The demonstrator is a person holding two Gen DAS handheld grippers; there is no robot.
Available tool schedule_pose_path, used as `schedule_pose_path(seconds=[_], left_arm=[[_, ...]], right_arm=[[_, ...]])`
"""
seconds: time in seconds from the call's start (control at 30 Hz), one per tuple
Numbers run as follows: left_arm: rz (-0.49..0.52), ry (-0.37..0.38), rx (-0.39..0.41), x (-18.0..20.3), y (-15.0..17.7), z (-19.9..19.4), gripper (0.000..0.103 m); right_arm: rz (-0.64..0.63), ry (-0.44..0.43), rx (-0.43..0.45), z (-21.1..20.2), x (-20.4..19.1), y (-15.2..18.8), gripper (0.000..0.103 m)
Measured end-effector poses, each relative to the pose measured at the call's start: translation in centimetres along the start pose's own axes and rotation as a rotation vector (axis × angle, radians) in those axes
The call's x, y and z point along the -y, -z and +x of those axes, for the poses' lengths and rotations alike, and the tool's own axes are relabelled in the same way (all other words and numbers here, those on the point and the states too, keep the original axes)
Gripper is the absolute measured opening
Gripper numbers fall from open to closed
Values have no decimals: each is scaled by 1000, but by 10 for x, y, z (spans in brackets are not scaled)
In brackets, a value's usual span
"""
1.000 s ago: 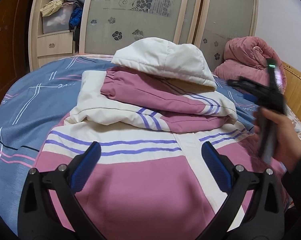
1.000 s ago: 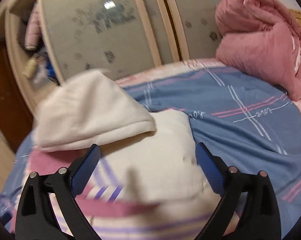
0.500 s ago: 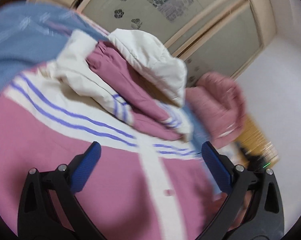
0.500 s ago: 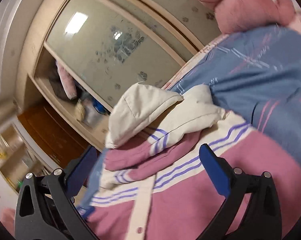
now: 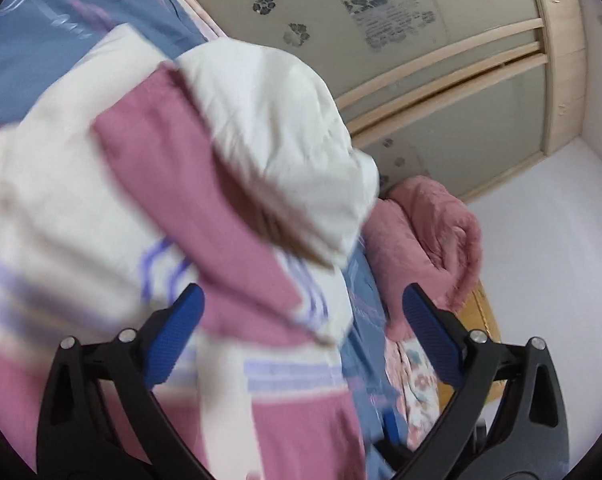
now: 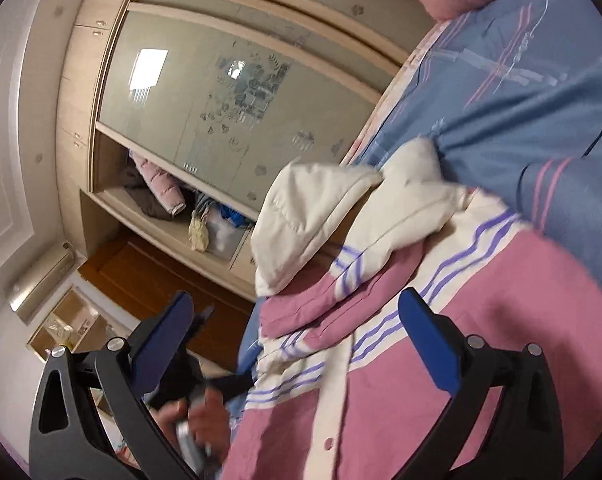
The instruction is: Fold large clothes
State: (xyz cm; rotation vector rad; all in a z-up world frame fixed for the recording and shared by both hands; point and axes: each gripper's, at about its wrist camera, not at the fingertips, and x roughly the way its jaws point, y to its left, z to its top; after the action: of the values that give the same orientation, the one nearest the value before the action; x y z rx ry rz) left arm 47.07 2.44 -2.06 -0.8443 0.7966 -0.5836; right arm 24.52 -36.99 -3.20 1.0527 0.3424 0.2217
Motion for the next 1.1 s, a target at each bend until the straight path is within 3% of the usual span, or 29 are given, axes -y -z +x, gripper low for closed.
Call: schedule_pose_path(seconds=[0.1, 0.2, 0.3, 0.4, 0.43, 0.47, 0.53, 0.7, 0.83, 0.9, 0.97, 1.03, 1.1], left_arm=[[-22, -4, -27, -3, -38, 49, 95], [-113, -36, -57, -24, -60, 91, 91], [-150, -83, -25, -40, -70, 110, 89], [-196, -115, 4, -47, -76, 120, 63], [-186, -119, -1, -45, -76, 121, 31], [-165, -132, -10, -41, -76, 121, 21], [-127, -133, -38, -31, -70, 115, 16], [-73, -84, -80, -1, -36, 70, 15], [-57, -105, -120, 2, -5, 34, 15], [-60, -109, -147, -8, 14, 21, 15], [-69, -168, -170, -30, 33, 12, 15], [-84, -224, -217, -58, 47, 18, 15], [-111, -225, -226, -82, 51, 25, 16]], right_arm=[[23, 1, 18, -8, 6, -7, 102], [57, -8, 11, -12, 13, -11, 102], [54, -6, -8, -12, 13, -13, 102], [43, -10, -11, -14, 12, -15, 102], [41, -12, -10, -14, 12, -16, 102], [41, -15, -10, -14, 12, -16, 102], [44, -19, -15, -12, 11, -17, 102], [45, -15, -42, 0, 9, -13, 102], [35, -10, -55, 2, 6, -10, 102], [25, -4, -61, 3, 4, -8, 102], [14, 4, -65, 5, 2, -7, 102], [5, 7, -77, 9, 0, -6, 102], [3, 8, -99, 16, 0, -4, 102]])
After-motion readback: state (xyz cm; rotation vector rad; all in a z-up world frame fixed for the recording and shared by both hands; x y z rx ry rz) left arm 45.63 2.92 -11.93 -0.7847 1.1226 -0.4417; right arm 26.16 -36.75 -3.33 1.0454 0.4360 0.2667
